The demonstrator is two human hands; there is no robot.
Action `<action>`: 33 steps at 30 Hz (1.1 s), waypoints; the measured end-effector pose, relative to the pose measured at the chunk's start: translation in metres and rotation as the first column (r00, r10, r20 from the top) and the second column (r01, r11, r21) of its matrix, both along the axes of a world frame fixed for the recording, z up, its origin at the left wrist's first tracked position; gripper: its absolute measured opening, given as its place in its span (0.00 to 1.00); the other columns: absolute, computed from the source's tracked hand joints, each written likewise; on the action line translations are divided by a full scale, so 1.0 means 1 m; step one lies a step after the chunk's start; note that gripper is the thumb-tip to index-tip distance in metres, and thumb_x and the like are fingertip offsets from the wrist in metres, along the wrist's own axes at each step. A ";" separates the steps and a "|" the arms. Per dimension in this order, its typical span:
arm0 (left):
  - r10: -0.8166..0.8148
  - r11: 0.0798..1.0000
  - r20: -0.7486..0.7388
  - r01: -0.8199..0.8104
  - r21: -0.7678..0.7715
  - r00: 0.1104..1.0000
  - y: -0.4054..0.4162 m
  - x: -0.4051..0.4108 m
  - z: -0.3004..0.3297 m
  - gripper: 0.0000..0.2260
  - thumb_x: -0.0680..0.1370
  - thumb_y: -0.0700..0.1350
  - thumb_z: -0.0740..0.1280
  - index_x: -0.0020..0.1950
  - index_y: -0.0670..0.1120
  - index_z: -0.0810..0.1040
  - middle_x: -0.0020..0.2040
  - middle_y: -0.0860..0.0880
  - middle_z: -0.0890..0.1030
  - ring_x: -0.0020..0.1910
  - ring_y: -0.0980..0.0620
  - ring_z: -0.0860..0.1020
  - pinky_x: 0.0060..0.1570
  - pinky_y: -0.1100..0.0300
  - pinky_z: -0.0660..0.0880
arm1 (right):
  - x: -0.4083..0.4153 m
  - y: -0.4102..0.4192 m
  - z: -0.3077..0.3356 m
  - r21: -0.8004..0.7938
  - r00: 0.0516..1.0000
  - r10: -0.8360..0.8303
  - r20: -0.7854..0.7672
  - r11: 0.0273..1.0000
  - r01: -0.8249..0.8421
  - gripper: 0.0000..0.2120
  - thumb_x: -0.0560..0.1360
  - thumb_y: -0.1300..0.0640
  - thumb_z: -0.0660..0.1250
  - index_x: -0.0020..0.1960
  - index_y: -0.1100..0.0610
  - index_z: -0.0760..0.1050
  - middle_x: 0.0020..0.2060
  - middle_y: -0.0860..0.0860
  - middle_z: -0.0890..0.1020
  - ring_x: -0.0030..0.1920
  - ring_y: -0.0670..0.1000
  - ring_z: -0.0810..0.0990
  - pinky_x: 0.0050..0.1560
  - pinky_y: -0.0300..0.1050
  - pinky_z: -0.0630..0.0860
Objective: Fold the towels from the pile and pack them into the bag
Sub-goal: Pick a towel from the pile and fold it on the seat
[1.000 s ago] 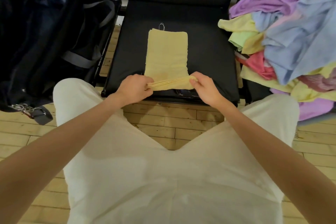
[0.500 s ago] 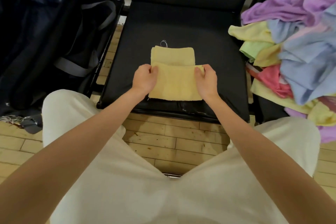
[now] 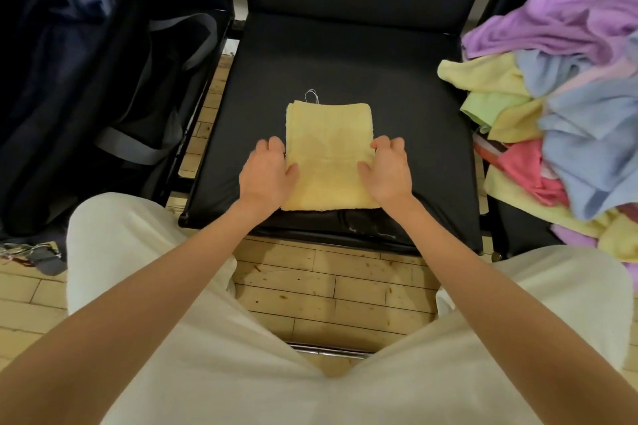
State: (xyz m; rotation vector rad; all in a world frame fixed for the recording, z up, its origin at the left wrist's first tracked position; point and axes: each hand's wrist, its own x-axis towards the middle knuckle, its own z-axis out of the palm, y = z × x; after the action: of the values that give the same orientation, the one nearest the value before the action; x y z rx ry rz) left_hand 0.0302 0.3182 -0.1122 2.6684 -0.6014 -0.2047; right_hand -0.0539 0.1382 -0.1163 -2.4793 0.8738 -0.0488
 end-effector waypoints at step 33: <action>0.058 0.875 -0.576 -0.319 -0.364 0.816 -0.040 0.036 0.025 0.16 0.78 0.46 0.66 0.64 0.46 0.69 0.53 0.51 0.75 0.54 0.52 0.75 0.55 0.53 0.76 | 0.019 -0.033 0.011 0.552 0.941 -0.317 0.116 0.809 0.204 0.11 0.77 0.54 0.63 0.53 0.61 0.72 0.42 0.49 0.74 0.45 0.48 0.72 0.41 0.40 0.69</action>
State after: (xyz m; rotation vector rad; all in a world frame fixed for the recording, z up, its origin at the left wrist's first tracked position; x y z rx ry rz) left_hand 0.0659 0.2781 -0.0874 2.0539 -0.1516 -0.6652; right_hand -0.0353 0.1056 -0.1054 -1.7872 0.9795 -0.1337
